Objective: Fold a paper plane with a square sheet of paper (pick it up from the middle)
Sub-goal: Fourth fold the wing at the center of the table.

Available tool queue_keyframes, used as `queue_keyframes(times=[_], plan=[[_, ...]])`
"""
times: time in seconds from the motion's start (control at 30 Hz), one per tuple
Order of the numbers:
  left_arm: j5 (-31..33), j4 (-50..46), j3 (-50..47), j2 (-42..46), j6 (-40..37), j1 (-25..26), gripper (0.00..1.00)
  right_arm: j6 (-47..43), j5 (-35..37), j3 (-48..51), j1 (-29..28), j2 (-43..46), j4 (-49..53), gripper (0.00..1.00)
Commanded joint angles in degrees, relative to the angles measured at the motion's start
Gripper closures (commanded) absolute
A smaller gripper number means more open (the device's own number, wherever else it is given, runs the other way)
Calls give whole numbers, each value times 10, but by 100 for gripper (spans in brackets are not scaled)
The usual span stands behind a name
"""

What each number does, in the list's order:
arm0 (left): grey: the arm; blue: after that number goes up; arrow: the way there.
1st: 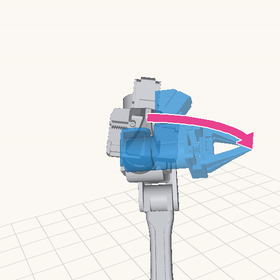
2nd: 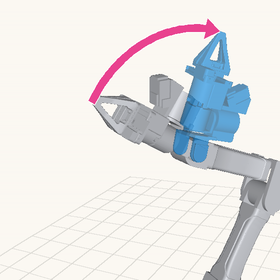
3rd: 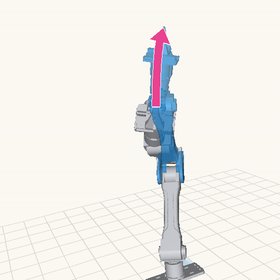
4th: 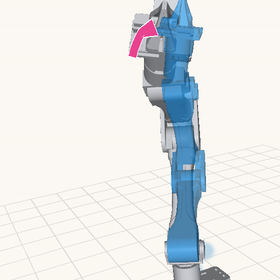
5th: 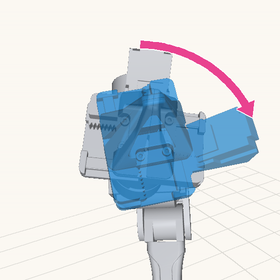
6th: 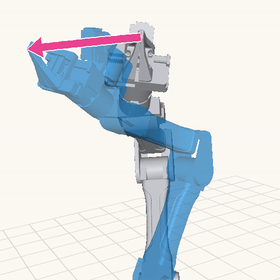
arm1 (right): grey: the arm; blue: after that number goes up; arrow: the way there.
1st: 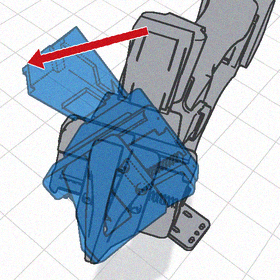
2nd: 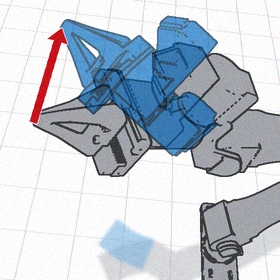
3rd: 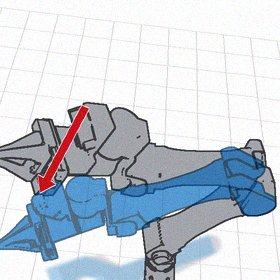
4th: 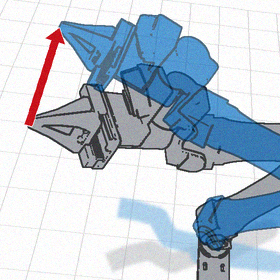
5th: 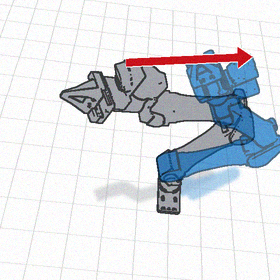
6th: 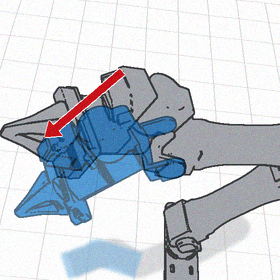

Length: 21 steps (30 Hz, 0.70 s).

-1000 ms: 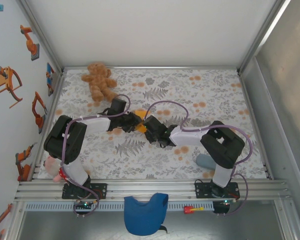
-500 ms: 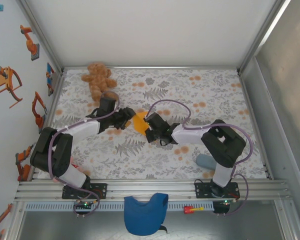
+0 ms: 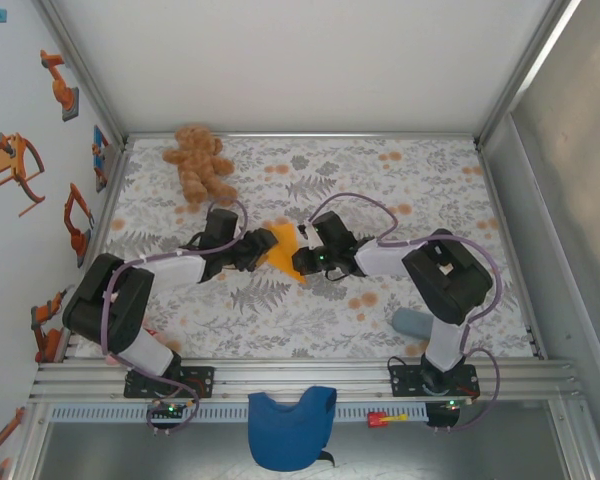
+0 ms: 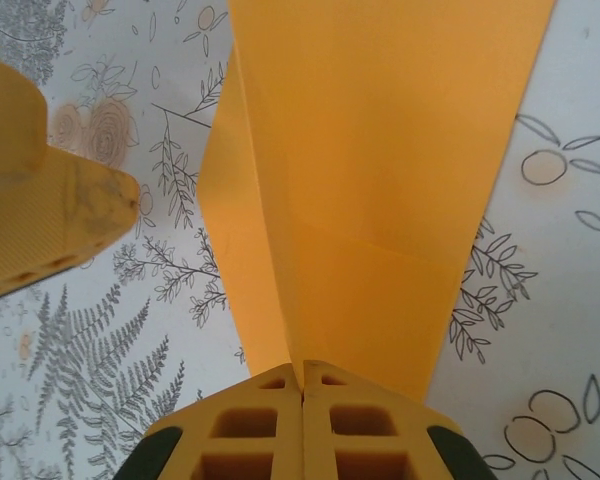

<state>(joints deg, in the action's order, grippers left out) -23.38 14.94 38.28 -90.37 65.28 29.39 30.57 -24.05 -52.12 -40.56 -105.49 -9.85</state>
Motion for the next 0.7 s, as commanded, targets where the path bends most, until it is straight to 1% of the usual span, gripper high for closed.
queue_keyframes(times=[0.0, 0.23, 0.4, 0.53, 0.67], plan=[[0, 27, -1, -20, -14, 8, 44, 28, -64, -1, 5, -16, -17, 97], [3, 45, -3, -45, -23, 13, 45, 44, -100, -6, 17, -27, -19, 97], [-2, 48, 1, -53, -35, 15, 46, 70, -127, 0, 29, -35, -45, 97], [-2, 32, 12, -62, -47, 16, 49, 87, -139, 8, 36, -39, -68, 97], [-5, 19, 25, -75, -59, 17, 48, 92, -144, 10, 40, -41, -75, 97]])
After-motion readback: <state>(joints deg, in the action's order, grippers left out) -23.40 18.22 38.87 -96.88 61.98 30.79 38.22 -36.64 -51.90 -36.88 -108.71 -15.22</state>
